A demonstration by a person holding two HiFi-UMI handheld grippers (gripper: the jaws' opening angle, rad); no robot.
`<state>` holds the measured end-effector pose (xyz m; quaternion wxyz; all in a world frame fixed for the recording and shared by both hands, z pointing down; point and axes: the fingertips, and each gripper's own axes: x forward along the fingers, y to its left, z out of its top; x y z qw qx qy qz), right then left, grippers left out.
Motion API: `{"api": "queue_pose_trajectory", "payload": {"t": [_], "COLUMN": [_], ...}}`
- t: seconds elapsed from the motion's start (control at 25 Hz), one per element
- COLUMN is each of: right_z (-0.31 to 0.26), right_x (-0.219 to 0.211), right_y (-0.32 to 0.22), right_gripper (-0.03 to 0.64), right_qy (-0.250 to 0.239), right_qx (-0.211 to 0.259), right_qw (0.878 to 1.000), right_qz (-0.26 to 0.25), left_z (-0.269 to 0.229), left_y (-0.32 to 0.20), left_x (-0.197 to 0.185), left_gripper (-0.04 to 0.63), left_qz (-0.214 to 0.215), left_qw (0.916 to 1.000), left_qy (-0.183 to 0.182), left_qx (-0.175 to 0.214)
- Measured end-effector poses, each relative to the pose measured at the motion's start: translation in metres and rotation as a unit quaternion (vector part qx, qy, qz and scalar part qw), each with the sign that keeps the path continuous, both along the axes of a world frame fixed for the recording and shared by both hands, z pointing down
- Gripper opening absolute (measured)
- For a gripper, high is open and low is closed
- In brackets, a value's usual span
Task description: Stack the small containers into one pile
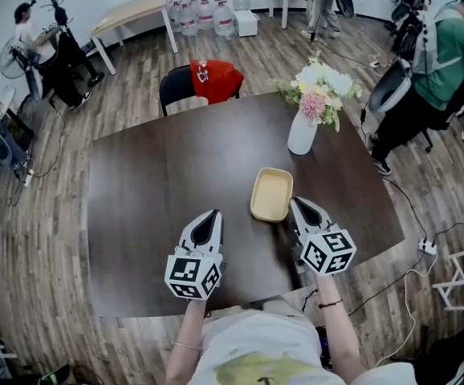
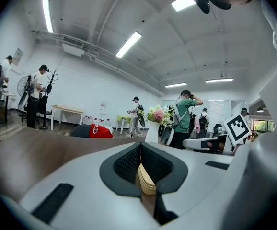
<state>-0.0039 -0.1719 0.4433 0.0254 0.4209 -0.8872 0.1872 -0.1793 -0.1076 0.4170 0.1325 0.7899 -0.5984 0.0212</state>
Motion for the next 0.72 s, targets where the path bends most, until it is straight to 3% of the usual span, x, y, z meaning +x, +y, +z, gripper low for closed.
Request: {"api": "queue_pose_trajectory", "payload": {"t": [0.24, 0.72], "right_z": [-0.029, -0.062], "right_x": [0.009, 0.020], "right_y": [0.004, 0.003], "right_gripper": [0.021, 0.021], "right_qy": [-0.054, -0.055], "right_qx": [0.027, 0.079], "right_qw": [0.998, 0.995], "right_qz": [0.000, 0.017], "left_z": [-0.019, -0.044], "left_y": [0.006, 0.012], "left_x": [-0.011, -0.038], "left_gripper": [0.026, 0.026], "left_qz": [-0.014, -0.053], "left_qw": [0.9993, 0.9963], "left_qy": [-0.017, -0.023], "left_qx": [0.030, 0.064]}}
